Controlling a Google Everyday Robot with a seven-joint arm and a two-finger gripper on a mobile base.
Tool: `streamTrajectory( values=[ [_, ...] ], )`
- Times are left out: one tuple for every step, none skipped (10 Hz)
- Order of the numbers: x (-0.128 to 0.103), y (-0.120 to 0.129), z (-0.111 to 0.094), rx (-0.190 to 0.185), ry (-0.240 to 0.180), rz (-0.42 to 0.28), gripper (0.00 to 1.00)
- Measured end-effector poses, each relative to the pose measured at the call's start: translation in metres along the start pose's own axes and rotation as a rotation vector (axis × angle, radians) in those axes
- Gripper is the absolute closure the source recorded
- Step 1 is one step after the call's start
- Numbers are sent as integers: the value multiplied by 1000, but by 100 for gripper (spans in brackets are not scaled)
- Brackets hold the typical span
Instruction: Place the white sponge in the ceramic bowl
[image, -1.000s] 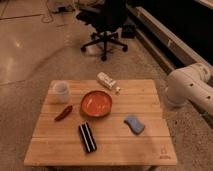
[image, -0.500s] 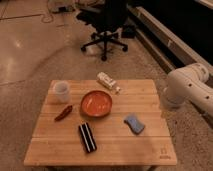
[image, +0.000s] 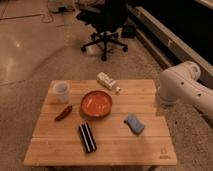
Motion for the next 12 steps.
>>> streamTrajectory(
  values=[
    [3,0,0,1,0,4,56],
    [5,-1,0,2,-1,8,56],
    [1,-3,-1,-4,-9,2,56],
    [-13,-9,-1,-2,-16,-16,56],
    [-13,-6,0,-6,-19,-21,56],
    [-9,-4,0,-1,-22,-24,56],
    [-7,-4,0,1,-15,-17,56],
    [-6,-3,0,-1,-14,-13,56],
    [-6,-2,-1,-3,-13,-11,56],
    [-12,-7,-1,-2,-19,-17,56],
    [-9,-6,-1,-2,-18,-19,56],
    [-5,-4,0,-13,-16,-43,56]
  ],
)
